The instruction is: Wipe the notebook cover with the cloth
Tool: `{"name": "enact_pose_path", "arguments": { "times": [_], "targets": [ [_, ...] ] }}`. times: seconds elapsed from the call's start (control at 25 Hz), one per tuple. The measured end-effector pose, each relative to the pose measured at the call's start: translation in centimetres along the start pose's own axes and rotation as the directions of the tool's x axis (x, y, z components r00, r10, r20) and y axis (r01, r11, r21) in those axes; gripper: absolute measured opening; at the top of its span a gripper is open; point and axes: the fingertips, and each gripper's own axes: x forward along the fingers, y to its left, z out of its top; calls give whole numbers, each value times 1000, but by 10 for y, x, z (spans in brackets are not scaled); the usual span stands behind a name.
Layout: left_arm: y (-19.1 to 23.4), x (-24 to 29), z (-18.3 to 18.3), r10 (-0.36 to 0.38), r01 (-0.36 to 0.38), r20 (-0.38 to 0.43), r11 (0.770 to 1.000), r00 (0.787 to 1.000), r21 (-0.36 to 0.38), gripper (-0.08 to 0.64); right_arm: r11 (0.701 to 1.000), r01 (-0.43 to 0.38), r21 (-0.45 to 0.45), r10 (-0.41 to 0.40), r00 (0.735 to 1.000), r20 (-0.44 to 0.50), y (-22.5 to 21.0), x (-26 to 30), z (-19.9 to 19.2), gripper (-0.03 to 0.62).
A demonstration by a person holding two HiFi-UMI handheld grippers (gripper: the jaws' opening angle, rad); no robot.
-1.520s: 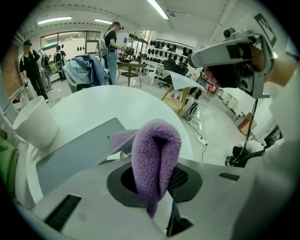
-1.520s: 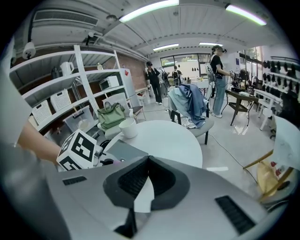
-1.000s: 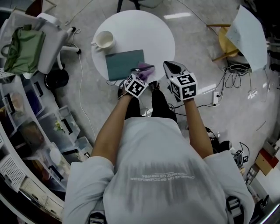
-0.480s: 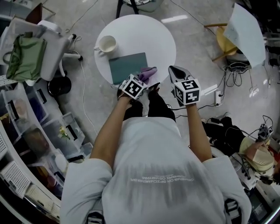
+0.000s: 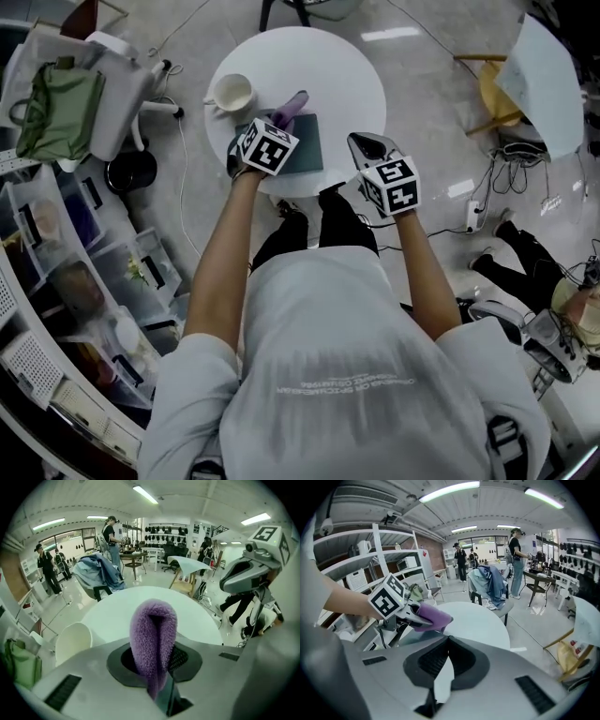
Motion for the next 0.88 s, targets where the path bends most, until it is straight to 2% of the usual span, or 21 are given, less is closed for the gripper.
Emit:
{"name": "enact_pose_path", "arguments": {
  "times": [0.16,0.28,0.52,0.68,0.88],
  "targets": [
    [-4,27,-14,-21,21,-86,1000,996,5,66,998,-58,-27,58,998,-12,-10,20,9,0],
    [-18,44,-28,-60,56,-140,998,988,-32,66,993,-106,-49,105,994,-27,-14,34,12,0],
    [-23,50,-37,-27,18,-173,998,984,-52,65,979,-190,-68,186,981,-61,-19,54,6,0],
    [-29,51,-42,-8,-3,-202,999,979,-54,66,976,-201,-81,196,978,-69,-23,60,1,0],
    [-30,46,-47,26,-39,-170,996,985,-79,64,984,-159,-75,156,987,-48,-20,56,-4,0]
  ]
}}
